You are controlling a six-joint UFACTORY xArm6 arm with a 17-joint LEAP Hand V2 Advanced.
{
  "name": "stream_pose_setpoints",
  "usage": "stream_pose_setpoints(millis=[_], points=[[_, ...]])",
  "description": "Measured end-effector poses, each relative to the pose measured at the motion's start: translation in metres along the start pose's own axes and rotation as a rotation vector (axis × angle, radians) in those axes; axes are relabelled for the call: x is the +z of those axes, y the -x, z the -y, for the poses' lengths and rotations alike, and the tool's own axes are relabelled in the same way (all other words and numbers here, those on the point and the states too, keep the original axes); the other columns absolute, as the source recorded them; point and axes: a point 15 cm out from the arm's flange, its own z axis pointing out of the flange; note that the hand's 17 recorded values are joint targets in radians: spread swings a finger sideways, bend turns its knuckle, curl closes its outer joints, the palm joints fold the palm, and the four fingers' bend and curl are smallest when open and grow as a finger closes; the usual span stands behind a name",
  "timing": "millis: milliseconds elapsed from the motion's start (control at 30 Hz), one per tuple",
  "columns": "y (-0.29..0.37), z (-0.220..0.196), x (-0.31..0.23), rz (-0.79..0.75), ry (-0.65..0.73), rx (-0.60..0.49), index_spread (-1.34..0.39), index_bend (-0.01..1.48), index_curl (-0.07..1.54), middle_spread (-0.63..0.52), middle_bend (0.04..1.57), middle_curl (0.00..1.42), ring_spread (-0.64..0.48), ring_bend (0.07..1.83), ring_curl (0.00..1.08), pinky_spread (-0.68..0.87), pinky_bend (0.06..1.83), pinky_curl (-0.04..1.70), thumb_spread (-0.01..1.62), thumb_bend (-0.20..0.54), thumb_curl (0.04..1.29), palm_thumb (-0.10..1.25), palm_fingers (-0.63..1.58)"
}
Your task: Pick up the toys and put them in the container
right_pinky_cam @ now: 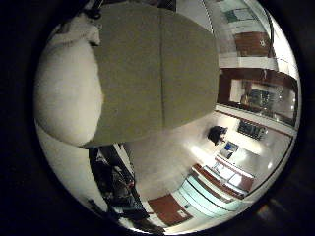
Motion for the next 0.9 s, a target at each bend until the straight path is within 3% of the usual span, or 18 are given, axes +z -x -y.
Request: stream_pose_setpoints(millis=[400,667,900], points=[[0.097,-0.046,-0.113,-0.045,-0.089,-0.126,-0.21,1.18,0.70,-0.11,1.34,0.63,-0.16,1.44,0.60,-0.18,1.40,0.70,1.10,-0.012,0.63,1.02,1.20],[0.215,-0.070,-0.143,-0.009,-0.138,-0.281,-0.21,1.18,0.69,-0.11,1.34,0.63,-0.16,1.44,0.60,-0.18,1.38,0.74,1.10,-0.013,0.63,1.02,1.20],[0.315,-0.101,-0.136,0.008,-0.132,-0.402,-0.21,1.18,0.69,-0.11,1.34,0.63,-0.16,1.45,0.60,-0.19,1.35,0.78,1.10,-0.013,0.64,1.02,1.20]])
